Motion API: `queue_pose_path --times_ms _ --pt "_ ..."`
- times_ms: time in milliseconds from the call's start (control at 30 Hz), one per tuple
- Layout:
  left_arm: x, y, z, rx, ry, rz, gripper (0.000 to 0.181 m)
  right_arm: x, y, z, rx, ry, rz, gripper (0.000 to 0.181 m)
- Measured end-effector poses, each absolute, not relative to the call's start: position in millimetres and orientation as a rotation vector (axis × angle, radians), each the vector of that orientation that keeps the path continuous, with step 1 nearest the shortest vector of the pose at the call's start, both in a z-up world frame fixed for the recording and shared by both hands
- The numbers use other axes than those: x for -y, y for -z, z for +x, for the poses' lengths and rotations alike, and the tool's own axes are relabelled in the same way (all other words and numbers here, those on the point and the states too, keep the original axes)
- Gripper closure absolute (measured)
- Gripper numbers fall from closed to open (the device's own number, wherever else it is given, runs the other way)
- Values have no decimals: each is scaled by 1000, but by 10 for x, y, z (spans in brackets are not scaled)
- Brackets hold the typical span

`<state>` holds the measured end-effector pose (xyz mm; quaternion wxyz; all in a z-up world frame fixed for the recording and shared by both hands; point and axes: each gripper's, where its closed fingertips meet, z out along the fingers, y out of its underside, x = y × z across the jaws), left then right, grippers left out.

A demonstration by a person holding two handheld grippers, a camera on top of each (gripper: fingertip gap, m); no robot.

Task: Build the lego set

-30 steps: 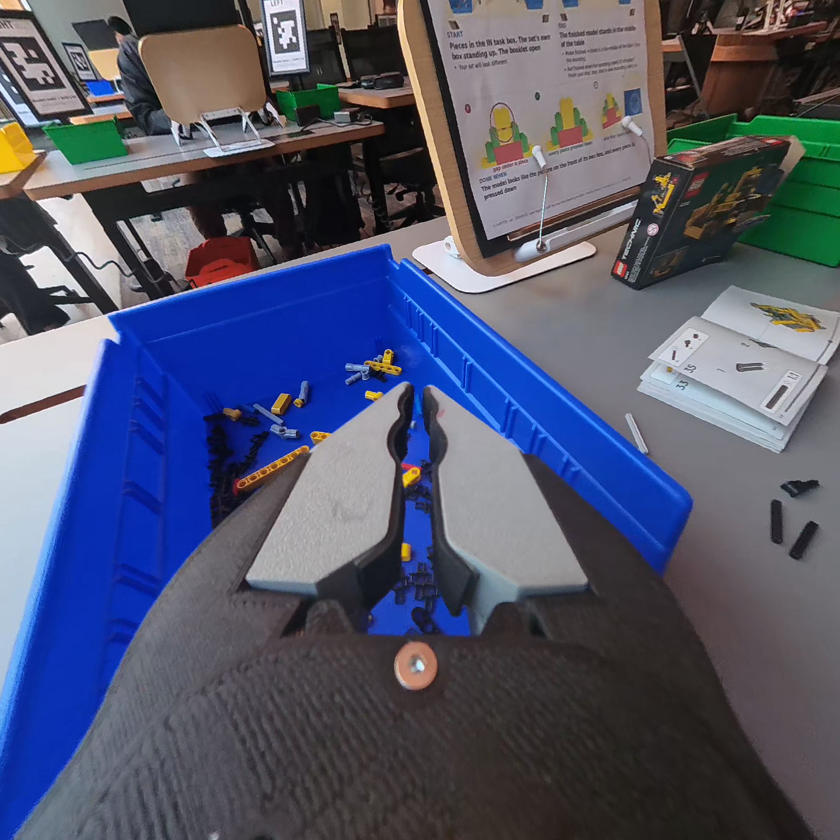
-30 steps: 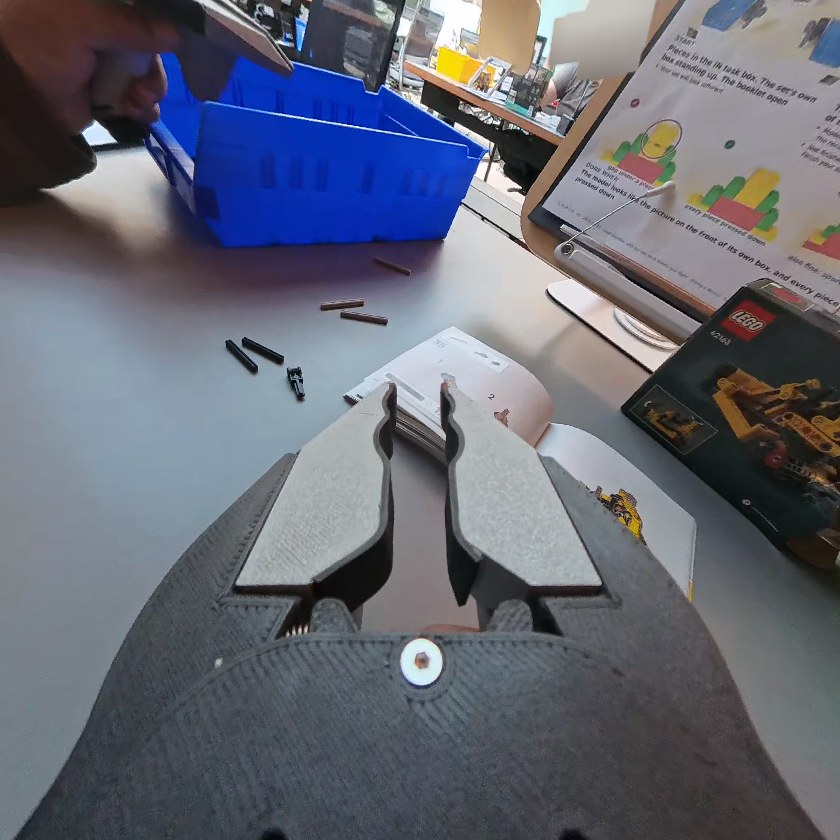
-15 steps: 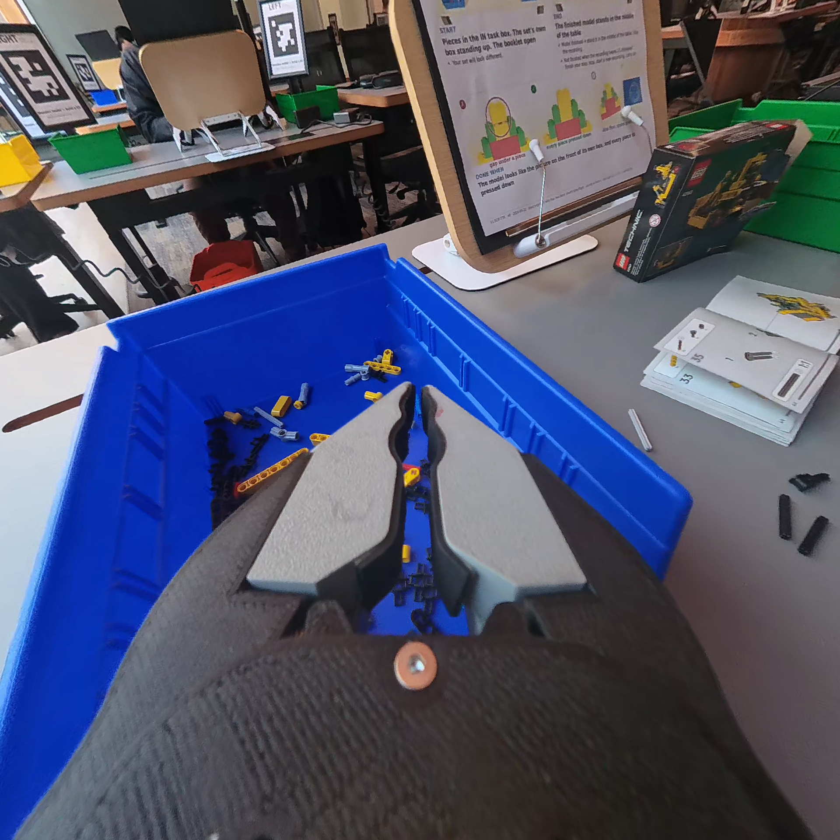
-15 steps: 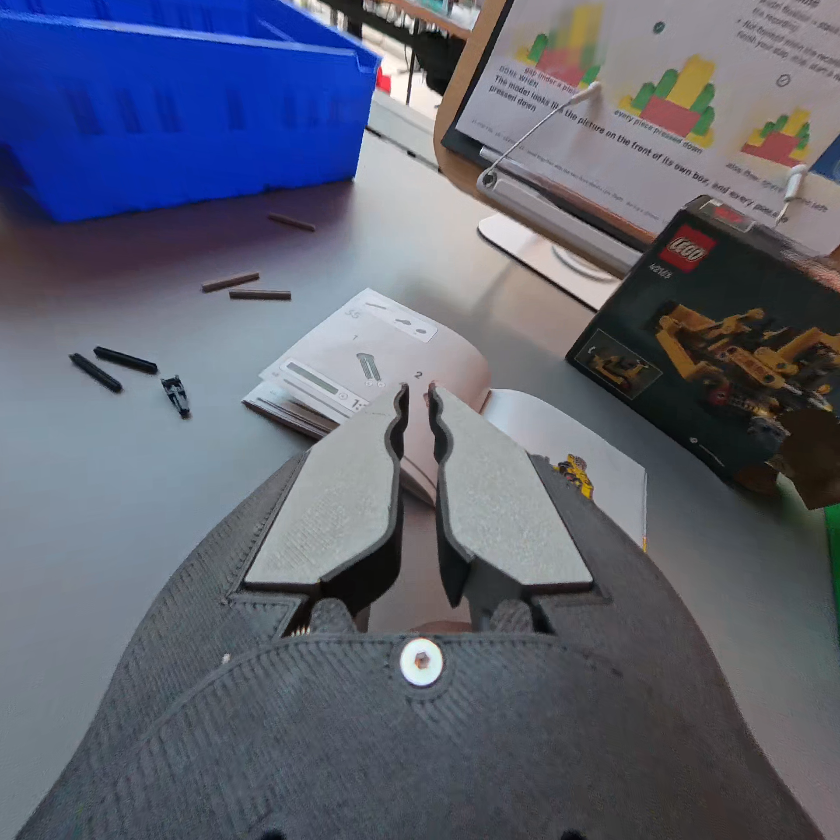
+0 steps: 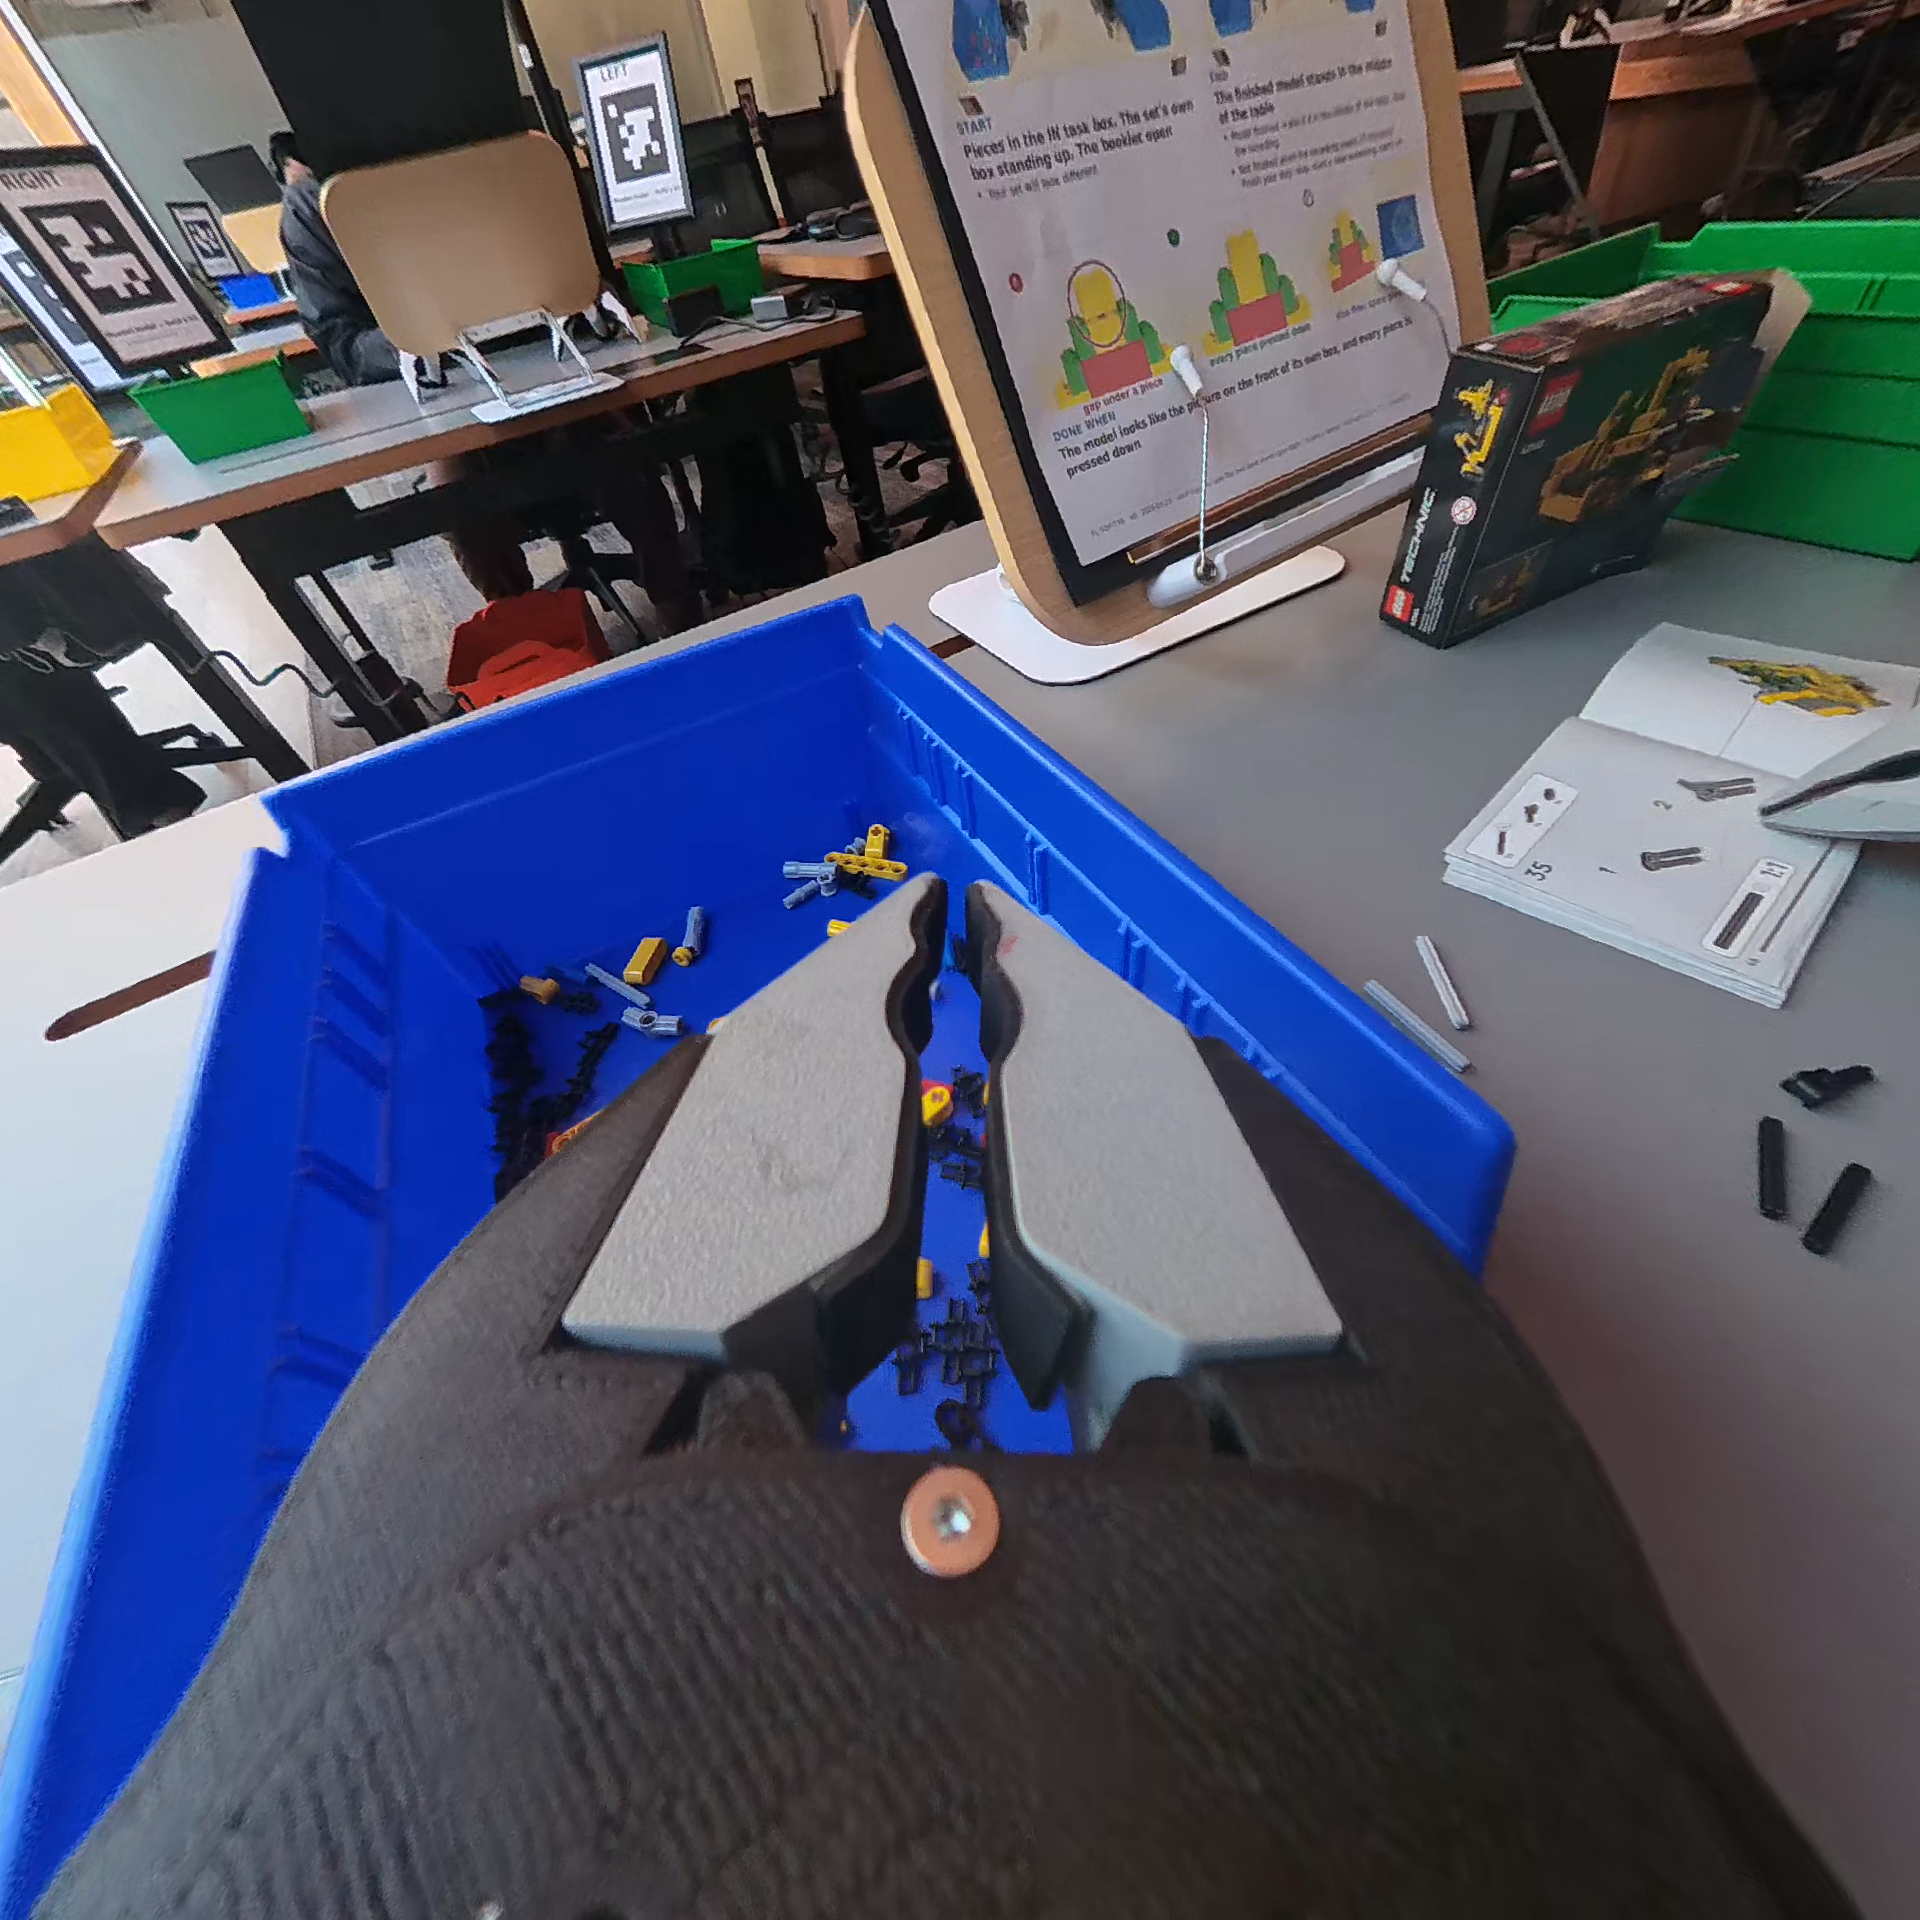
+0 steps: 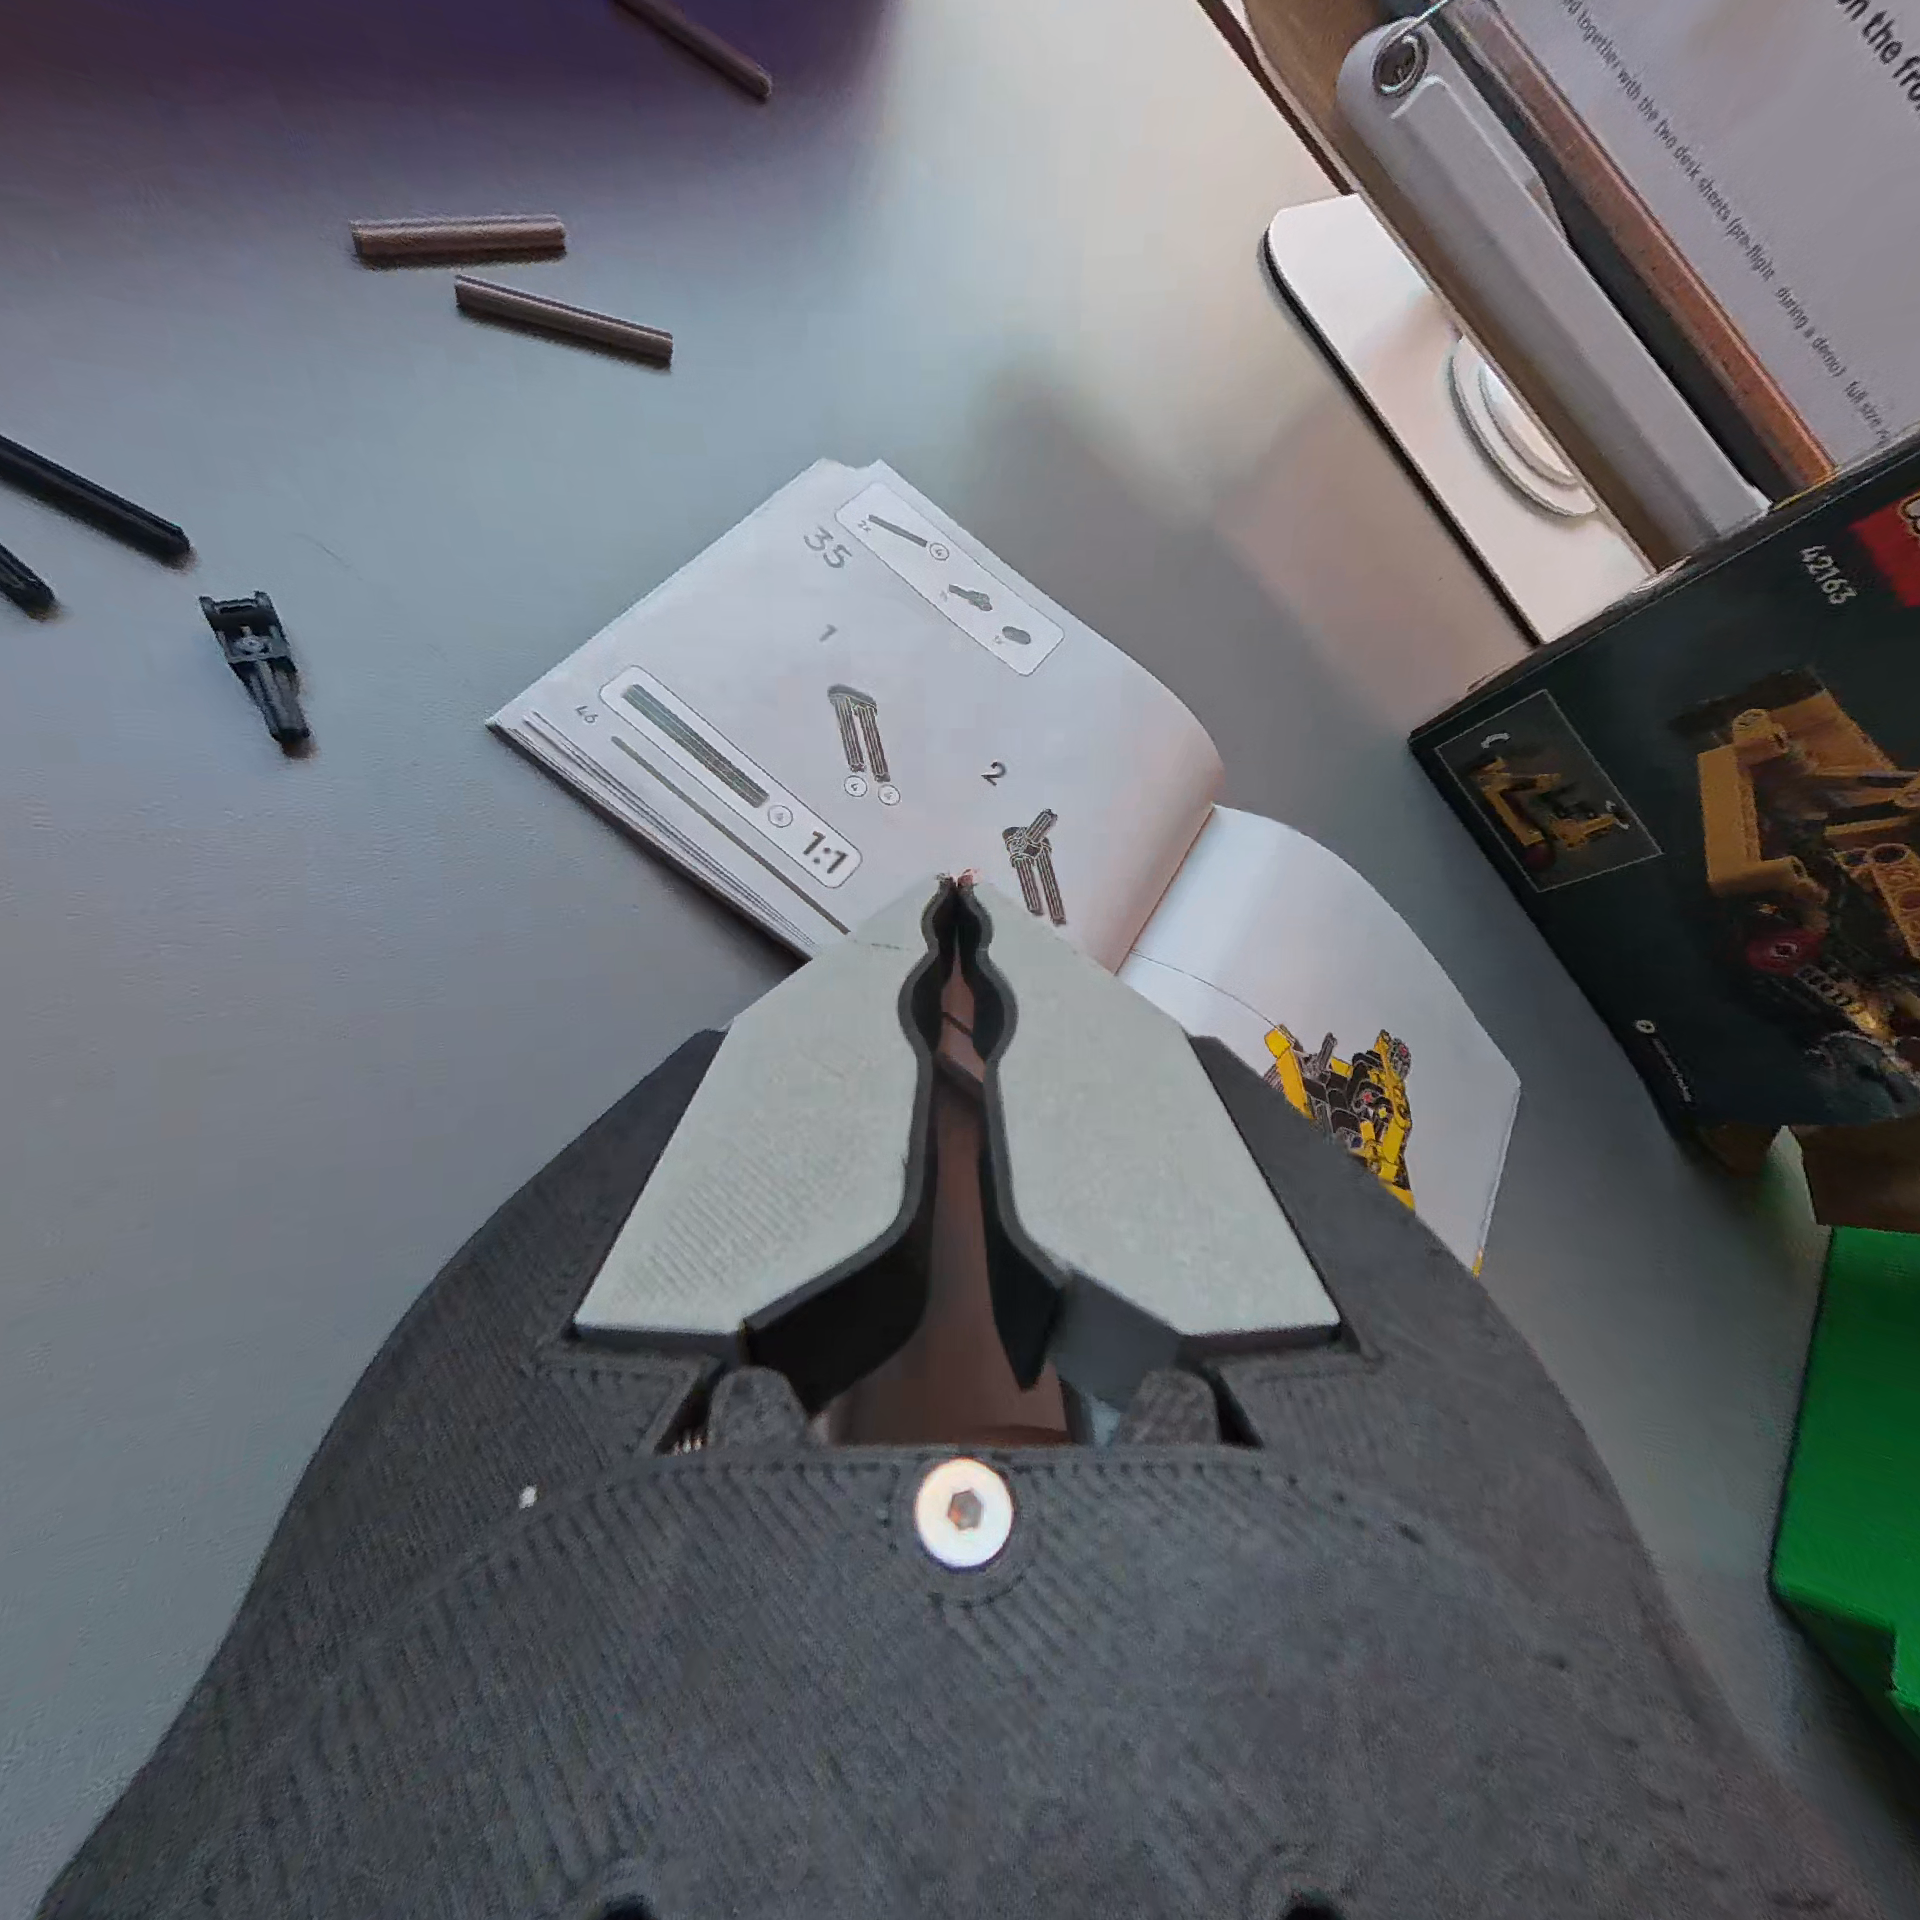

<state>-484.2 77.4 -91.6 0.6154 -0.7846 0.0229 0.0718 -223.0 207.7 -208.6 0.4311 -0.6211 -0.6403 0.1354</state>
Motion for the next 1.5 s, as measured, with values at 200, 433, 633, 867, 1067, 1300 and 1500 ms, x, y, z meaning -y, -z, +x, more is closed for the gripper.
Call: queue_pose_path --times_ms 200,433,633,867,1067,1300,1500 --pt "-646 793 -5237 162 -256 -1743 178 -2034 1859 -2255 1517 -419 -1433 181" --pt "-265 333 -5622 406 -246 -1438 181 -2060 1585 -2230 1376 -483 -1350 181" --pt "68 169 -5868 420 -298 -1361 181 -2129 1520 -2184 1315 -474 -1348 181" --pt "216 135 -5919 355 -295 -1349 181 -2158 1517 -2204 1318 -399 -1318 181" --pt "113 181 -5813 308 -313 -1401 181 -2204 1441 -2214 1275 -396 -1301 181" --pt "16 264 -5762 299 -249 -1434 181 -2234 1411 -2203 1247 -443 -1314 181" --pt "-53 310 -5685 269 -236 -1461 181 -2221 1398 -2201 1248 -447 -1306 181"
